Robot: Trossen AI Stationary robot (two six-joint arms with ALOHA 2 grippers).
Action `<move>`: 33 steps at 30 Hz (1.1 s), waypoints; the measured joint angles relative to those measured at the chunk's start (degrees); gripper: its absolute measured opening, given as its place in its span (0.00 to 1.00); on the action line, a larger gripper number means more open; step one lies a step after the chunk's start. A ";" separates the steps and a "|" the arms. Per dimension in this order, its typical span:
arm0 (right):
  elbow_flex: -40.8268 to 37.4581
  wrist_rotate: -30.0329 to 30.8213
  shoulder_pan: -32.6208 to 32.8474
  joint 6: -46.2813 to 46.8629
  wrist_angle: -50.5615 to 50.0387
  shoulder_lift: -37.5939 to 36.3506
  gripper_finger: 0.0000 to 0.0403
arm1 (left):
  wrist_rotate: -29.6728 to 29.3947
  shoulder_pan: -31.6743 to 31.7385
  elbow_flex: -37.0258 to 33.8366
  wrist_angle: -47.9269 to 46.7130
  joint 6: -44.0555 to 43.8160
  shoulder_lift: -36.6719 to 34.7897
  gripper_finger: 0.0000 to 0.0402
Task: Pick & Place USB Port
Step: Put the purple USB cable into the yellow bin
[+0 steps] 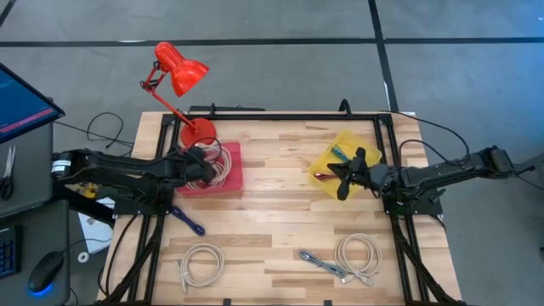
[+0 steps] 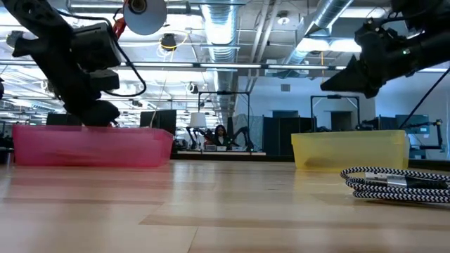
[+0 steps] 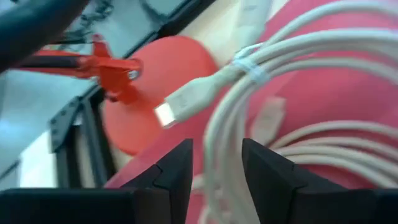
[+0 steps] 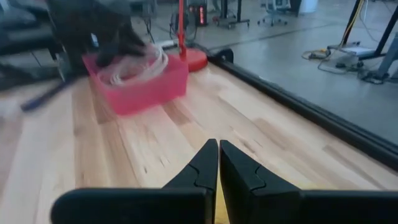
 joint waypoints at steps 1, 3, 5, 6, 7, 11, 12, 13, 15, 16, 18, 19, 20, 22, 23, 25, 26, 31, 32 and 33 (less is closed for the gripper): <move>0.00 -0.03 0.06 0.76 1.00 -0.05 0.02 | 1.12 0.00 0.32 0.23 0.02 -0.45 0.34; 0.00 -0.09 0.11 1.16 3.38 -0.09 0.02 | 1.48 0.00 0.99 0.53 0.17 -1.76 0.33; 0.00 -0.14 -0.02 0.08 5.54 -0.11 0.02 | 1.65 0.02 2.02 1.14 2.06 -3.35 0.31; 0.00 -0.13 -0.02 -0.49 6.60 -0.11 0.02 | 1.68 0.00 2.61 1.22 3.56 -4.36 0.30; 0.02 -0.13 -0.02 -0.64 7.47 -0.11 0.02 | 1.82 -0.02 3.15 1.37 4.87 -5.51 0.30; 0.02 -0.14 0.06 -0.63 9.28 -0.11 0.02 | 4.06 -0.89 4.53 2.26 5.92 -10.43 0.27; 0.02 -0.15 0.12 -0.63 9.27 -0.11 0.02 | 4.74 -1.23 4.70 2.75 5.93 -11.72 0.27; 0.02 -0.16 0.11 -0.63 9.20 -0.11 0.02 | 5.35 -1.63 4.72 3.38 5.99 -13.07 0.26; 0.02 -0.16 0.18 -0.63 9.23 -0.11 0.02 | 7.10 -2.46 4.72 4.60 6.76 -15.70 0.25; 0.02 -0.16 0.39 -0.62 9.22 -0.11 0.02 | 8.05 -2.92 4.72 5.11 7.20 -16.79 0.25; 0.02 -0.18 0.92 -0.63 9.20 -0.11 0.02 | 9.53 -3.79 4.72 5.43 7.43 -18.92 0.24; 0.02 -0.20 1.29 -0.61 9.20 -0.11 0.02 | 9.99 -4.28 4.72 5.76 7.44 -19.64 0.24; 0.02 -0.20 1.67 -0.61 9.22 -0.04 0.02 | 10.22 -4.70 4.72 6.00 7.45 -20.27 0.24; 0.02 -0.38 2.51 -0.61 9.21 -0.07 0.02 | 10.31 -5.39 4.72 6.30 7.51 -21.29 0.23; 0.02 -0.59 3.05 -0.61 9.22 -0.07 0.02 | 10.35 -5.63 4.72 6.67 7.88 -21.58 0.23; 0.02 -2.42 4.13 -0.61 9.24 -0.07 0.02 | 10.36 -6.14 4.72 6.77 9.27 -21.76 0.23; 0.02 -3.65 4.71 -0.61 9.26 -0.07 0.02 | 10.87 -6.42 4.72 7.00 10.22 -21.75 0.23; 0.04 -8.71 6.99 -0.61 9.58 -0.07 0.02 | 16.56 -8.15 4.72 7.55 16.30 -21.51 0.23; 0.04 -9.09 7.47 -0.61 9.55 -0.07 0.02 | 17.62 -8.66 4.72 7.71 17.79 -21.52 0.23; 0.04 -9.17 8.03 -0.61 9.57 -0.07 0.02 | 18.31 -9.13 4.72 7.87 19.14 -21.52 0.23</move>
